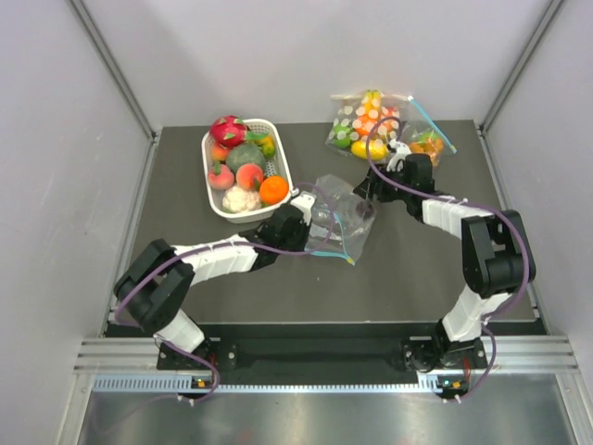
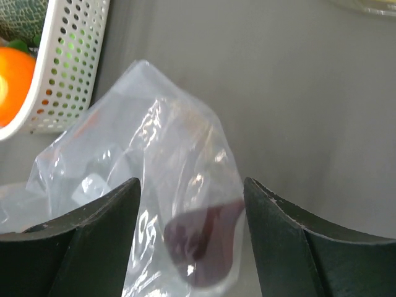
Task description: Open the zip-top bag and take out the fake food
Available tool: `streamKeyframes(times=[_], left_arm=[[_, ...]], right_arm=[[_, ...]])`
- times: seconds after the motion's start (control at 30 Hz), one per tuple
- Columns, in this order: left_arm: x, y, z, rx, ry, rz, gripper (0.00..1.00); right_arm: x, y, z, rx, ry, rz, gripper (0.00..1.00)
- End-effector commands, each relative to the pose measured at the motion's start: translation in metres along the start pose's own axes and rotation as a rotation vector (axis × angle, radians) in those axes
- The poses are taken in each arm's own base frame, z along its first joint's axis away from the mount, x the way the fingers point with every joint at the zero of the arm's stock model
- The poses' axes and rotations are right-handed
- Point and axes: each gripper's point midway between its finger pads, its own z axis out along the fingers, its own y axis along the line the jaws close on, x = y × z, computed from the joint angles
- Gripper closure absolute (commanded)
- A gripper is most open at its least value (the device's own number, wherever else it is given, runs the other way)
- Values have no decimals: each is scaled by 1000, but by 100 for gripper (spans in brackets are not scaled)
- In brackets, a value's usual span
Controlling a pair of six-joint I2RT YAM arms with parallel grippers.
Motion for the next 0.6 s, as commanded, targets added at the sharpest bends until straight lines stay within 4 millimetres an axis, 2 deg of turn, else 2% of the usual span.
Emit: streamKeyframes(times=[0.0,0.13,0.3,0.4,0.43,0.47,0.5,0.57], left_arm=[[-20,-3,-4,31,-72,2,100],[-25,-1,-2,23,-77,5,100],[-35,5,0,-4,-100,2,100],[-42,10,3,-19,-119,-7,100],[-44,13,5,-26,-123,-14,100],[-49,17,6,-36,-136,-24,100],[-49,20,9,-46,-138,-31,100],[-57,29,12,-79,-168,-46,100]], right_arm=[[-25,5,12,-58,-49,-44,33],[-2,-3,16,-42,18,-4,48],[27,-11,8,9,106,34,57],[45,-8,1,19,152,42,75],[46,-5,-2,18,158,40,90],[49,-4,-4,17,169,41,96],[52,-2,-6,16,176,41,100],[57,3,-14,8,176,46,100]])
